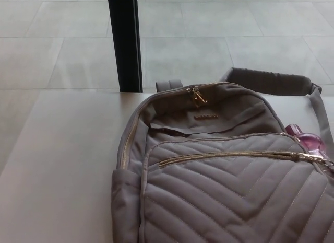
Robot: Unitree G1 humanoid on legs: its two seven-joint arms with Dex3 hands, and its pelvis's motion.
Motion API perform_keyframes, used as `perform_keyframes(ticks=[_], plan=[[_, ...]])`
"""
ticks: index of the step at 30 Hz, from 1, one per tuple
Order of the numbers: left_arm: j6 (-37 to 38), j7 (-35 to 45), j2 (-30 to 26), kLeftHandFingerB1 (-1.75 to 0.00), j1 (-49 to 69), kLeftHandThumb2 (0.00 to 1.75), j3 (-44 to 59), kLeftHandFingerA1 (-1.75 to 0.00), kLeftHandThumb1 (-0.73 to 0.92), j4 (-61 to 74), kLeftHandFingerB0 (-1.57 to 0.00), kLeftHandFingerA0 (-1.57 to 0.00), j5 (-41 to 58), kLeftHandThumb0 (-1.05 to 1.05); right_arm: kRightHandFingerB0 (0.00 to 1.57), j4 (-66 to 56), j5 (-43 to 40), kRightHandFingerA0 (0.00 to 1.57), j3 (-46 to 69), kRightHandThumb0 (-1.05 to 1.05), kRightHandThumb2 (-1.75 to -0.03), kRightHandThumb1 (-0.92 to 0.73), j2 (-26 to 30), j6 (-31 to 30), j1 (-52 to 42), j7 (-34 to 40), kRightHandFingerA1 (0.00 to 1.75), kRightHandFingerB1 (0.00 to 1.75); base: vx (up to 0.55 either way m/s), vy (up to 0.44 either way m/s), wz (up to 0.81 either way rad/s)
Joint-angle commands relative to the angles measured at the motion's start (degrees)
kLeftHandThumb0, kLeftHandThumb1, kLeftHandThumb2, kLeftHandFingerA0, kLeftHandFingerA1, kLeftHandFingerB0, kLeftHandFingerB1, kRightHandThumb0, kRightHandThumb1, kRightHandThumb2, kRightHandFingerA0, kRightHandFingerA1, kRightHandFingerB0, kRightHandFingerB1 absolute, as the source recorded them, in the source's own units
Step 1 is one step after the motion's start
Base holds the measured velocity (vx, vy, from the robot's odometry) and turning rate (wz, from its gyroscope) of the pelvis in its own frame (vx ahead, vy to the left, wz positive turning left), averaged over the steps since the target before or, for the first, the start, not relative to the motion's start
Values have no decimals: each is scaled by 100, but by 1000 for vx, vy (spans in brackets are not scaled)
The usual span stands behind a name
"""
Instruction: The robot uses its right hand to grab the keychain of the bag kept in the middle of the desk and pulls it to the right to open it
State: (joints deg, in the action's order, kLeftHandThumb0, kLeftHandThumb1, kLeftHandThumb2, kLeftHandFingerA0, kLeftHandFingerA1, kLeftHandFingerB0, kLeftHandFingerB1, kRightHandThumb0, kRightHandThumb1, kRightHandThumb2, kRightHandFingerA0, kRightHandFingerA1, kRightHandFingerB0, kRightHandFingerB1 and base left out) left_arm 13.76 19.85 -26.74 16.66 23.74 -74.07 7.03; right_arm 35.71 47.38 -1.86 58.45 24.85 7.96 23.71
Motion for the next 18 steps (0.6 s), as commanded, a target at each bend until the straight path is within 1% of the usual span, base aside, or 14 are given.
perform_keyframes(ticks=[1,2,3,4,5,6,7,9,10,11,12,16,17,18], plan=[[10,30,-44,-49,10,118,11,-60,79,-10,-26,-40,77,-86,75,-272,-228,87,-25,-23,-83,-55,-128,115,-148,177,175,122,0,0,0],[8,60,-44,-38,13,84,25,-54,92,-9,-29,-41,96,-92,79,-375,-244,87,-17,-27,-68,-64,-170,62,-185,153,175,105,0,0,0],[8,71,-42,-38,19,84,28,-54,92,-9,-29,-41,103,-92,79,-418,-250,87,-11,-27,-68,-64,-188,40,-209,142,175,105,0,0,0],[6,46,-37,-39,22,83,21,-54,92,-9,-32,-46,94,-95,54,-526,-149,78,-49,-40,-66,-70,-193,-103,-239,76,156,48,0,0,0],[2,10,-33,-39,19,83,14,-54,92,-7,-32,-46,87,-95,54,-697,4,78,-106,-40,-66,-70,-203,-321,-271,-28,156,48,0,0,0],[30,9,-37,-36,24,82,-4,-49,92,-14,-31,-43,66,-92,41,-817,-12,76,-79,-47,-62,-66,-237,-418,-320,-91,134,37,0,0,0],[26,3,-16,-36,20,81,-6,-49,92,-26,-31,-43,66,-93,9,-1133,21,27,-30,-71,-86,-53,-245,-857,-452,-503,52,40,0,0,0],[17,-18,1,-38,20,85,-10,-52,92,-25,-29,-42,66,-92,2,-1402,-116,10,140,-78,-91,-51,-249,-1201,-620,-847,51,19,0,0,0],[35,19,5,-36,32,81,0,-52,92,-16,-32,-45,81,-92,12,-1382,-251,1,235,-88,-94,-56,-276,-1307,-645,-936,43,6,0,0,0],[78,11,12,-42,69,94,-5,-57,81,11,-30,-44,79,-97,0,-1476,-319,2,347,-92,-98,-59,-273,-1568,-736,-1174,38,4,0,0,0],[100,-3,19,-50,88,119,-14,-60,78,20,-28,-41,68,-86,0,-1509,-447,2,498,-97,-99,-61,-287,-1800,-818,-1356,33,0,0,0,0],[140,-17,36,-50,94,118,-32,-60,79,29,-29,-41,49,-85,0,-1279,-924,0,1100,-101,-102,-64,-435,-2187,-1045,-1431,25,1,0,0,0],[105,-40,28,-50,73,118,-32,-60,79,13,-29,-41,44,-85,0,-1218,-1095,0,1334,-100,-101,-63,-549,-2269,-1146,-1350,24,1,0,0,0],[136,-35,23,-49,78,120,-41,-59,80,6,-28,-43,30,-85,0,-940,-1269,0,1744,-105,-107,-69,-711,-2443,-1436,-1031,27,0,0,0,0]])
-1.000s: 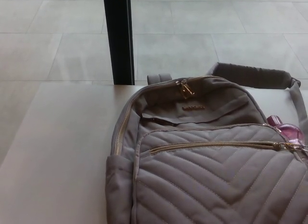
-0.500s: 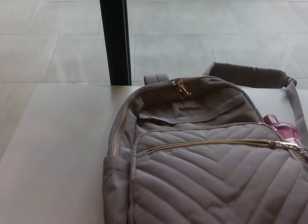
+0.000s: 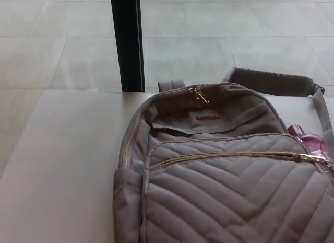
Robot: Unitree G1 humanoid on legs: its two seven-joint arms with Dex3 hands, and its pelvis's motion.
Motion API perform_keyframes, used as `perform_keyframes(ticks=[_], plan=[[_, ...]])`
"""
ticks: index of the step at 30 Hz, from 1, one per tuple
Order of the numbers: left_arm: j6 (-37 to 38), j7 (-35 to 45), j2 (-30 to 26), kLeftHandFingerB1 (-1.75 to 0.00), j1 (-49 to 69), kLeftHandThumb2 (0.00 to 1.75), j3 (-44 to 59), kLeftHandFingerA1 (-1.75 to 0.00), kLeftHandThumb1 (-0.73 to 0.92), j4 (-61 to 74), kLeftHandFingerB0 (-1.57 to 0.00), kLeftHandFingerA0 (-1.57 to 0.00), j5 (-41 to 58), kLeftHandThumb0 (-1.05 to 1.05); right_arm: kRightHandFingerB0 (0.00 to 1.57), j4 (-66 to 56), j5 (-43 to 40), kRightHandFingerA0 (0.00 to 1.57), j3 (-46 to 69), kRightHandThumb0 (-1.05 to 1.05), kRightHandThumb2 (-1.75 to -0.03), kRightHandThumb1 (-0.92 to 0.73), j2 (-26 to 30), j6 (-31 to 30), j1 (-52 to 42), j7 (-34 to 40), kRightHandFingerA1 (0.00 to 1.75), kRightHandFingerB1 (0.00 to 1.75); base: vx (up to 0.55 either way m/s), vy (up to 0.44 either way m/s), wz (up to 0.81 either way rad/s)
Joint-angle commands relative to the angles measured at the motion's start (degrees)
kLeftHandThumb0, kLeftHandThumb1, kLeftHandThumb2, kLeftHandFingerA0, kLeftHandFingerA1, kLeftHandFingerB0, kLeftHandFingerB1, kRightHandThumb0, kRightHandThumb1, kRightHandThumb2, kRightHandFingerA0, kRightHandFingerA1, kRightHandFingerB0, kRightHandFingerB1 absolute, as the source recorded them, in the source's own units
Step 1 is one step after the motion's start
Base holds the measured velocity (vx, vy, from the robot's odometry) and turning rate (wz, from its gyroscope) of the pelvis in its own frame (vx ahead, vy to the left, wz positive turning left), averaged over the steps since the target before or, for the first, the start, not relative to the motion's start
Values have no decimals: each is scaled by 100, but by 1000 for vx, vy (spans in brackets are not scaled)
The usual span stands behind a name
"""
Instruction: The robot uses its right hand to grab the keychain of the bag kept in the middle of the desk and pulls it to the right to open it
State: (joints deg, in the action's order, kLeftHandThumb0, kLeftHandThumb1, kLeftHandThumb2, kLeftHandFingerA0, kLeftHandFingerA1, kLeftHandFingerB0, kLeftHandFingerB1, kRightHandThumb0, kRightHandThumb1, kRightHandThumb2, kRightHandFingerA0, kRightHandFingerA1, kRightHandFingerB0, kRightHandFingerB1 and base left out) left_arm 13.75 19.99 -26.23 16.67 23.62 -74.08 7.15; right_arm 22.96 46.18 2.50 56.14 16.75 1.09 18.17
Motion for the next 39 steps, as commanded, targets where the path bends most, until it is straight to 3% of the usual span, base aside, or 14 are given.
perform_keyframes(ticks=[1,5,8,9,10,11,16,17,19,21,25,26,37,39], plan=[[146,-46,-27,-49,85,120,-30,-59,80,16,-28,-43,19,-85,0,449,-1240,0,1475,-105,-107,-69,-567,-1650,-854,-360,27,0,0,0,0],[153,-92,-8,-36,46,82,-79,-51,92,40,-35,-48,-16,-87,0,820,-1861,0,2134,-105,-110,-71,-947,-1627,-1158,-474,31,4,0,0,0],[141,-111,3,-49,2,119,-85,-57,81,42,-29,-40,-9,-85,0,1444,-2904,0,3008,-92,-82,-61,-1593,-1402,-1463,-594,47,17,0,0,0],[119,-108,-3,-40,-6,84,-79,-51,92,42,-35,-45,1,-94,0,1504,-3078,0,3173,-84,-102,-59,-1715,-1451,-1490,-700,48,17,0,0,0],[112,-88,-8,-37,-3,82,-63,-51,92,43,-30,-45,20,-89,0,1564,-3279,0,3327,-83,-62,-76,-1844,-1407,-1524,-780,64,24,0,0,0],[114,-66,-27,-39,15,83,-41,-53,92,50,-33,-47,42,-91,0,1617,-3616,2,3542,-78,-98,-59,-2052,-1287,-1585,-927,57,18,0,0,0],[117,-14,-112,-39,48,85,-74,-53,92,63,-29,-44,2,-91,0,2749,-4122,0,4025,-75,-93,-60,-2372,-1664,-1420,-1516,59,14,0,0,0],[112,-18,-120,-43,50,93,-82,-55,83,57,-30,-42,-7,-95,0,3236,-4077,19,4029,-66,-62,-76,-2323,-1551,-1295,-1533,78,20,0,0,0],[61,-90,-169,-40,33,85,-107,-52,92,43,-31,-45,-47,-92,0,3684,-4054,72,4020,-70,-84,-59,-2435,-1418,-1317,-1685,120,20,0,0,0],[25,-145,-202,-39,23,85,-132,-50,92,15,-30,-47,-84,-92,0,3736,-4192,21,4072,-64,-93,-58,-2525,-1525,-1426,-2183,65,19,0,0,0],[-128,-68,-208,-37,1,81,-29,-52,92,10,-30,-43,45,-88,1,3940,-4170,18,4053,-61,-61,-73,-2505,-1569,-1461,-2617,72,28,0,0,0],[-124,-118,-226,-40,-36,84,-70,-55,92,42,-29,-45,2,-90,2,3971,-4235,15,4116,-65,-91,-56,-2504,-1609,-1473,-2742,65,25,0,0,0],[-218,-128,-304,-38,-56,83,-157,-52,92,13,-28,-45,-69,-87,5,4220,-3761,20,3575,-71,-93,-60,-2533,-805,-1483,-2949,62,40,0,0,0],[-219,-119,-314,-38,-62,83,-163,-51,91,-19,-27,-45,-74,-89,11,4209,-3766,16,3505,-68,-63,-75,-2535,-720,-1471,-3021,64,30,0,0,0]])
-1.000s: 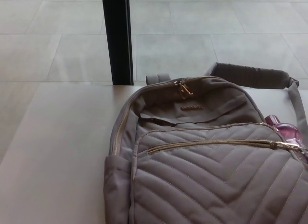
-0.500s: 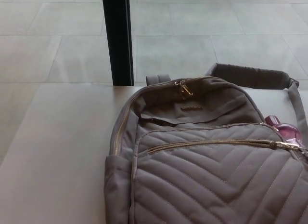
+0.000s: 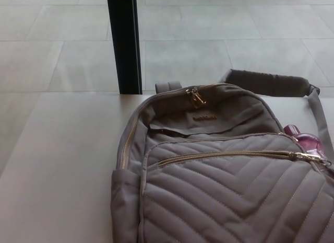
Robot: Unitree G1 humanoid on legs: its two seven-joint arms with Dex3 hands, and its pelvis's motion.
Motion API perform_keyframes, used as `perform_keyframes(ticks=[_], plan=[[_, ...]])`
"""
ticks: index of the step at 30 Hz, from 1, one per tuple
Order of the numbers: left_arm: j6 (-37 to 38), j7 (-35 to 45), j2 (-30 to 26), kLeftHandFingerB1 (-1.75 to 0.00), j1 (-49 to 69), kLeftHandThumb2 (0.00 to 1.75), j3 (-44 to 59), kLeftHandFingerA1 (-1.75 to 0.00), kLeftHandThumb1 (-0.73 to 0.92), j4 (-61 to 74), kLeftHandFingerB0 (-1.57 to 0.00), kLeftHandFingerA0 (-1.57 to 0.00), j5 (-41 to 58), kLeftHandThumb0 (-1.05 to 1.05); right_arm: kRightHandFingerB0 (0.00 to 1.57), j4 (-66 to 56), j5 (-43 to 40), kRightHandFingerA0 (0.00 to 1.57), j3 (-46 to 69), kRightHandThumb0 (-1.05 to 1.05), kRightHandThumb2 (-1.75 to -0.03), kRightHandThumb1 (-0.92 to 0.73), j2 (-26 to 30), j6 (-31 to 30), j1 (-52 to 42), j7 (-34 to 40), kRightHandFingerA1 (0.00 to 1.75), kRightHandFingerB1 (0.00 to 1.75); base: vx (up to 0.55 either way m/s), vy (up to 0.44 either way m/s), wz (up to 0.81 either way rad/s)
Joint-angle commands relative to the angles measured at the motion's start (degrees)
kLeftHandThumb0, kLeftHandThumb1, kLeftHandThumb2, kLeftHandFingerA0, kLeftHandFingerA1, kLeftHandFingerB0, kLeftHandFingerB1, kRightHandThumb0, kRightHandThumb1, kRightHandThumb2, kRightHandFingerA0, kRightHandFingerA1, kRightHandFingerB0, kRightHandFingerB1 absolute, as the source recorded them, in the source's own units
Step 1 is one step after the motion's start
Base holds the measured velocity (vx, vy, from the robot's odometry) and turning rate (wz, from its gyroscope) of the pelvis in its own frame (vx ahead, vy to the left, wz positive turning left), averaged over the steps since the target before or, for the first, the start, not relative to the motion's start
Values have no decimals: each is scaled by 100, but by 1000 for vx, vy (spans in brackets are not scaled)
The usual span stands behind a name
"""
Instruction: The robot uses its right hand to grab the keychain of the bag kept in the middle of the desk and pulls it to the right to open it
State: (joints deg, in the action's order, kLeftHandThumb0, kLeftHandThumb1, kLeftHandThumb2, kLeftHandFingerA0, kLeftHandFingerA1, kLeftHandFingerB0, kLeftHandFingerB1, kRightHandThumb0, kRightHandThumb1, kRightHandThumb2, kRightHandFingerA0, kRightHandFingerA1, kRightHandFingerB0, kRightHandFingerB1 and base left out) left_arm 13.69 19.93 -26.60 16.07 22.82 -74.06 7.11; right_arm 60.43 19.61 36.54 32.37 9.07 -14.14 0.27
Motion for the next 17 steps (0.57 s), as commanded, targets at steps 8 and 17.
perform_keyframes(ticks=[8,17], plan=[[-161,-68,-285,-35,45,81,-109,-50,92,32,-29,-44,-9,-86,17,387,-1122,36,-321,-64,-62,-72,-159,416,48,-1301,63,35,0,0,0],[-141,-59,-334,-39,57,84,-176,-51,91,44,-29,-45,-20,-90,19,512,-1422,60,-653,-63,-61,-70,-108,568,-20,-1214,64,34,0,0,0]])
